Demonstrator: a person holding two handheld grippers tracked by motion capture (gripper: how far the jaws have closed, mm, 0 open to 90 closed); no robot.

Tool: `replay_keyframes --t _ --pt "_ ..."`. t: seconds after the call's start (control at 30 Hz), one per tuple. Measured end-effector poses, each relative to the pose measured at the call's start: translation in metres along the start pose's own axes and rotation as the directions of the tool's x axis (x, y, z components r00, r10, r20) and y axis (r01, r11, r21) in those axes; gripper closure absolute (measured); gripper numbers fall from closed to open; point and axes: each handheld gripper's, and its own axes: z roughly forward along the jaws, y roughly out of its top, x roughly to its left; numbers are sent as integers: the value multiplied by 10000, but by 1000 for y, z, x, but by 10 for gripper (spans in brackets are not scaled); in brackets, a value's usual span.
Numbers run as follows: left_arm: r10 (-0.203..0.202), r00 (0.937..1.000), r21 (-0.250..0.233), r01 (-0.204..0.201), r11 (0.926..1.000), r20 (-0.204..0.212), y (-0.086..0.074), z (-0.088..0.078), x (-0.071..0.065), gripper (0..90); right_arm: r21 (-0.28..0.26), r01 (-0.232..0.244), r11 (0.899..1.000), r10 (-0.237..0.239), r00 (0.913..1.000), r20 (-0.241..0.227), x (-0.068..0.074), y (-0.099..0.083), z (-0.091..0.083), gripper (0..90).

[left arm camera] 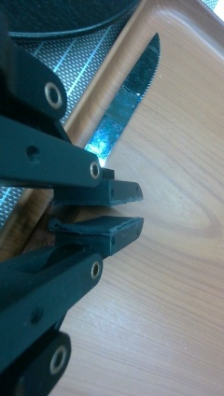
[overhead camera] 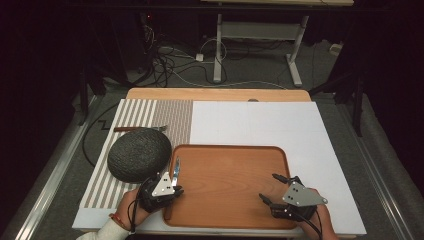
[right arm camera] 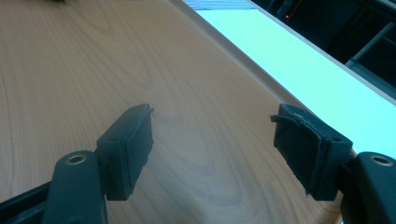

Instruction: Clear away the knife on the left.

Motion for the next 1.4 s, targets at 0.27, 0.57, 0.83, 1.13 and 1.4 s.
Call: replay_keyframes --t 0.27,0.57,0.83,1.13,1.4 --pt "103 9989 -91 -108 9999 -466 -2 0 3 705 -27 -18 10000 18 10000 25 0 0 0 285" --pt "472 9979 -1408 -531 9886 -448 1 -11 7 430 -25 2 10000 -2 10000 0 0 0 0 285" --pt "151 9894 -2319 -487 9715 -1445 0 -38 19 329 -35 14 10000 -14 10000 -41 1 0 0 288" --pt "-441 9720 -2438 -140 9697 -2309 -15 -59 27 191 -220 5 9998 -3 10000 53 1 2 -3 288" --pt "-635 9573 -2093 32 9779 -2822 -35 -61 29 191 -461 -86 9989 92 9999 137 -1 4 -6 288"
